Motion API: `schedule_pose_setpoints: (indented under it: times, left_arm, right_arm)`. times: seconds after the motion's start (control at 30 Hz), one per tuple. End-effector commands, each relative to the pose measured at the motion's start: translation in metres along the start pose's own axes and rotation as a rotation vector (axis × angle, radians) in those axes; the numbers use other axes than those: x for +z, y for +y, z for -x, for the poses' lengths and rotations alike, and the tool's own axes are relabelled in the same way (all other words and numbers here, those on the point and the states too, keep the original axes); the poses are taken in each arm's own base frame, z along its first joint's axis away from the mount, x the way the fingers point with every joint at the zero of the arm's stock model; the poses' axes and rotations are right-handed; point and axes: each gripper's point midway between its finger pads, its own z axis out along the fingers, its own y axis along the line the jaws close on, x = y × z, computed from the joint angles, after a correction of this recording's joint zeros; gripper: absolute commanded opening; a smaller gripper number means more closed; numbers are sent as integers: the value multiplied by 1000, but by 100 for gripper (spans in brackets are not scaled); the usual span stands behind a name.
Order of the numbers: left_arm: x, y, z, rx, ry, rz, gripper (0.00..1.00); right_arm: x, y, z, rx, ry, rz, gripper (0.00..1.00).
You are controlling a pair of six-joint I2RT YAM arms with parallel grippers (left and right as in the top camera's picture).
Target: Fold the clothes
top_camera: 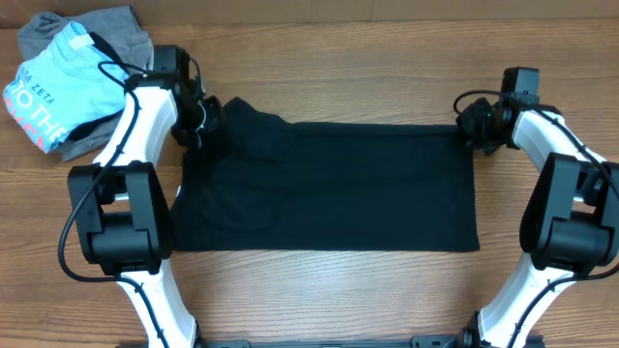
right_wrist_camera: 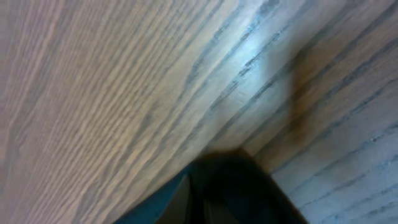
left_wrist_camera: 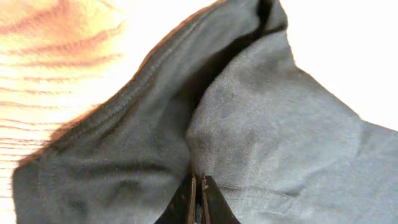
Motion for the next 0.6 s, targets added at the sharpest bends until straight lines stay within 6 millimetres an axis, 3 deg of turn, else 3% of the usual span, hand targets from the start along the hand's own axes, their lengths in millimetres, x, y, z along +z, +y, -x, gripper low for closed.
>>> schedule_pose_setpoints:
  times: [0.0,0.3,0.57]
  left_arm:
    - [-35,-12,14,51,-75,-17,4]
    - [-87,-16,2,94,-118,11,4]
    - [-125,-7,-36,81,-64,81,4]
  right_arm:
    - [-16,17,20,-19,-37,29,4]
    - [-52,29,21,-25,-49,37,4]
    - [-79,27,9,-26,-28,20,4]
